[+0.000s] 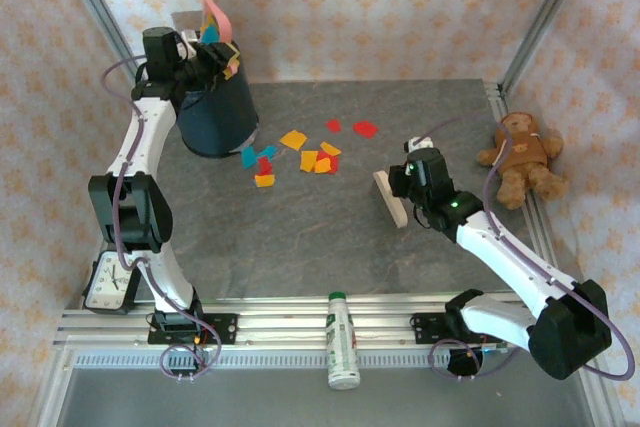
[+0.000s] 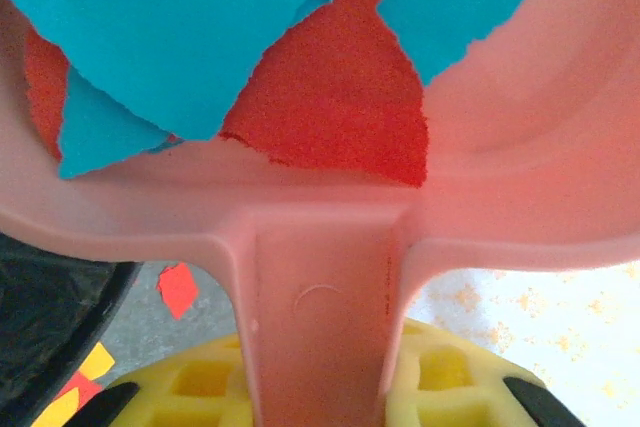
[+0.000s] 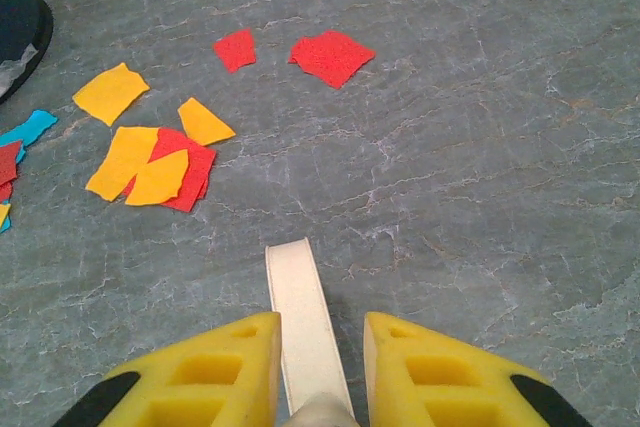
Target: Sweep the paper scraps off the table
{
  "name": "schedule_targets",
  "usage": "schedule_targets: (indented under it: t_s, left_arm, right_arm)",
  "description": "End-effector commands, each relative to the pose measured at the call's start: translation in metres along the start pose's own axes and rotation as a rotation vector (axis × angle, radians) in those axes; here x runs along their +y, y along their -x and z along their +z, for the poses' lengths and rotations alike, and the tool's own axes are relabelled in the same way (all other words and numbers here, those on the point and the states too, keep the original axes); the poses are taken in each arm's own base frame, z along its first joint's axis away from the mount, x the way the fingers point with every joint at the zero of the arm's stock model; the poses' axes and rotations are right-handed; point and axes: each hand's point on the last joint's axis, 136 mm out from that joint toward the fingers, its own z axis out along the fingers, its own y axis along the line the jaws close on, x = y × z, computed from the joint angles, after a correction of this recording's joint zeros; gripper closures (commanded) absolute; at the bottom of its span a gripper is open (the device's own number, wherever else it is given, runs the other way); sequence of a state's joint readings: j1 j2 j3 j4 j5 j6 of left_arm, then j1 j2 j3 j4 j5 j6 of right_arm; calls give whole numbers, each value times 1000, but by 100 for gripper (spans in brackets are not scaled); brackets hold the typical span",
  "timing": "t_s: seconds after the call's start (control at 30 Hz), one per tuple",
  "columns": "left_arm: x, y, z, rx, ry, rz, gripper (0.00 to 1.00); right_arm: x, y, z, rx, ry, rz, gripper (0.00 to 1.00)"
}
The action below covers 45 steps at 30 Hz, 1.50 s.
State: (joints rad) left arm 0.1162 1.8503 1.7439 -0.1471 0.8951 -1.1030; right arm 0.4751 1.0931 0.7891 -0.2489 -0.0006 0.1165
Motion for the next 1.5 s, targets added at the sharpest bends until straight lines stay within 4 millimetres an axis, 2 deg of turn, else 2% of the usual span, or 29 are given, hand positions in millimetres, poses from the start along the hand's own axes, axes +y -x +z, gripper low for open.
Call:
schedule_targets:
  t_s: [0.0,0.27,0.73,1.2,1.33,1.47]
  left_arm:
    - [-47,3,-22,-31,-153,13,100]
    - [-61,7,-29,-48,-270,-76,100]
    - [-61,6,-38,-63,-381,-203,100]
    - [-74,3,-52,-41,-527,-334,100]
    - [-78,1,-56,-36,-539,-324,100]
    - [-78,-6,-57,-42,-475,-248,100]
  right_arm:
    - [1,-1,1,0,0,10,100]
    - [1,-3,3,9,0,11,100]
    - [1,-7,6,18,0,12,100]
    - [2,-7,7,20,3,20,100]
    - [2,-7,6,14,1,26,100]
    - [0,-2,3,-14,-1,51,100]
